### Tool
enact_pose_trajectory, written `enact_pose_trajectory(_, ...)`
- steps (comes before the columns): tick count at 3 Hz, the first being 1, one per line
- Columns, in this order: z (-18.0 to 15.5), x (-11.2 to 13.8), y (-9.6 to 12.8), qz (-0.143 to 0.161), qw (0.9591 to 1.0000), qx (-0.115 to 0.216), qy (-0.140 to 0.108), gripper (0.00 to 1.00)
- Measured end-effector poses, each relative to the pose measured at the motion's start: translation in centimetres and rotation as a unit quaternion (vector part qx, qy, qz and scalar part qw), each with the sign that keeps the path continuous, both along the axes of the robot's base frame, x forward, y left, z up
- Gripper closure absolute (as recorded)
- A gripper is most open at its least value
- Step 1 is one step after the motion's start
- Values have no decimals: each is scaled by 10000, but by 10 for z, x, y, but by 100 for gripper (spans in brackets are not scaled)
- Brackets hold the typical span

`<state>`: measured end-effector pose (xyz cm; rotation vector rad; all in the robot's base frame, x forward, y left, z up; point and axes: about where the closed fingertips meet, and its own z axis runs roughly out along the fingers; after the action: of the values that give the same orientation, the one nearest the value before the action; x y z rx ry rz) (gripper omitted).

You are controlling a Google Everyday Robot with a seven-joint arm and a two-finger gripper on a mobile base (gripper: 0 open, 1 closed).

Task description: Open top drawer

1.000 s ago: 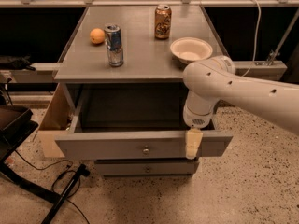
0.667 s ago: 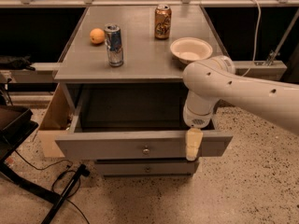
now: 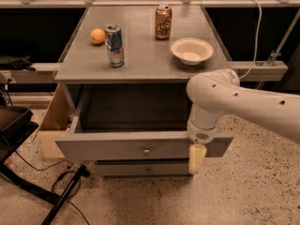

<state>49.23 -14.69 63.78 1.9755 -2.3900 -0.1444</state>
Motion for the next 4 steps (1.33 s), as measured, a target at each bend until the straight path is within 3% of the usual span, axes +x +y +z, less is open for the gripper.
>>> enact_pose_trajectory(1, 1, -29, 4, -61, 9995, -27, 299, 50)
enact_pose_trajectory(2, 5, -29, 4, -61, 9995, -27, 299, 73)
enact_pose_trajectory(3, 12, -50, 8, -151, 9987, -33, 485, 96)
enact_pose_trajectory(4, 17, -81, 4, -229, 9967, -125, 774, 100)
